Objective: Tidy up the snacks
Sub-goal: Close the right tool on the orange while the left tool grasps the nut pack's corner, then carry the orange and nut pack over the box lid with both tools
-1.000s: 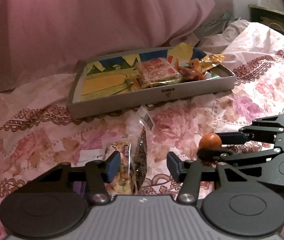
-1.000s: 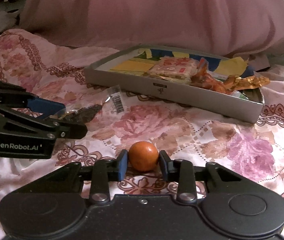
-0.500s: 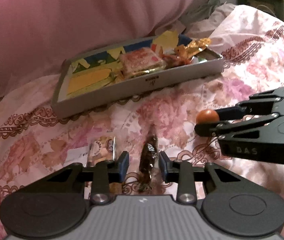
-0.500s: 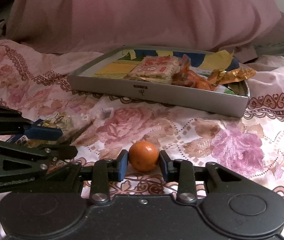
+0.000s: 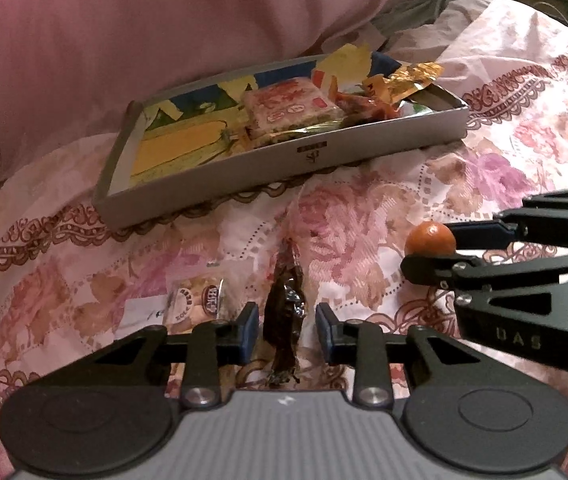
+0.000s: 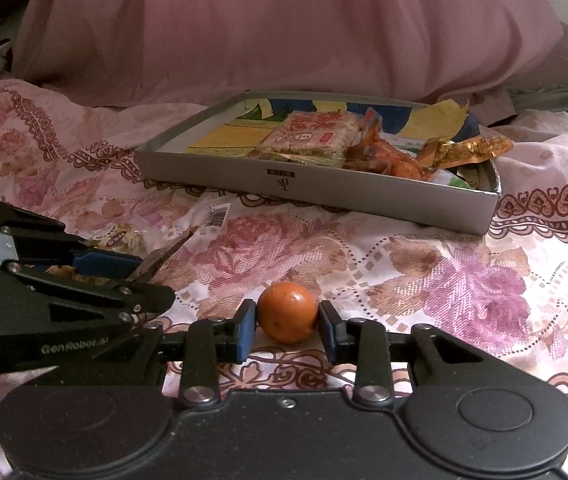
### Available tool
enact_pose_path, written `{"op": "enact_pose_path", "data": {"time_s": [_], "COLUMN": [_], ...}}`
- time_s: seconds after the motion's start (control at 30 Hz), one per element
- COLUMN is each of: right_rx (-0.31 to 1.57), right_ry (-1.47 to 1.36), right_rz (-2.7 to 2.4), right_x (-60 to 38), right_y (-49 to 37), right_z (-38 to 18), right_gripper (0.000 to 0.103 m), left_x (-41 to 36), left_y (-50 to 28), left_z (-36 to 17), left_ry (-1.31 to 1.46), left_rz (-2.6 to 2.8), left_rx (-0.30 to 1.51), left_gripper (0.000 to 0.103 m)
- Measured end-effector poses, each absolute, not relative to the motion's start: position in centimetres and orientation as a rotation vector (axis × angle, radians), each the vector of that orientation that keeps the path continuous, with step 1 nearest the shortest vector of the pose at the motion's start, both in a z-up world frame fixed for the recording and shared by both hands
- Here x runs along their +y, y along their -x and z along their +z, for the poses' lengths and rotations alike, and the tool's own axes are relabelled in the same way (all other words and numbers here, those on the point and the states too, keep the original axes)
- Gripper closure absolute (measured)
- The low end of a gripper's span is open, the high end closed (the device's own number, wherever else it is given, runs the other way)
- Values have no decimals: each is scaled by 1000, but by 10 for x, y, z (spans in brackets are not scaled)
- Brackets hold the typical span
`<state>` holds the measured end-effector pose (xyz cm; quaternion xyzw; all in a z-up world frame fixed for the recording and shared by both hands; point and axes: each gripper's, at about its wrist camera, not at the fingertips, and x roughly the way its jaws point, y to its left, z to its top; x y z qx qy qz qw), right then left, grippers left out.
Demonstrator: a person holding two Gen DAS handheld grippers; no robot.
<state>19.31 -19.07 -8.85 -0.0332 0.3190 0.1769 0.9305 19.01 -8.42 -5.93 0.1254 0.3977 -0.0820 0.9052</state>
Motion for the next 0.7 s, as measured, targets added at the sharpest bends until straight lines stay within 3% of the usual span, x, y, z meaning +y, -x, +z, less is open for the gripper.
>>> {"op": "enact_pose_path", "data": {"time_s": [0.2, 0.3, 0.7], "right_rx": [653, 644, 558], "right_ry": [70, 80, 86], "right_rz": [368, 368, 358], "right_x": [-191, -190, -190], "right_y": [-192, -190, -182], "right_z": [-87, -85, -71], "right_gripper": [67, 67, 68], "left_x": [-77, -74, -49], "left_y": [-187, -185, -175], "left_z": [-50, -45, -19], "left_ry": [-205, -200, 22], "left_rz": [-169, -171, -207], "left_rx": [824, 822, 792], "left_gripper": [85, 88, 89]}}
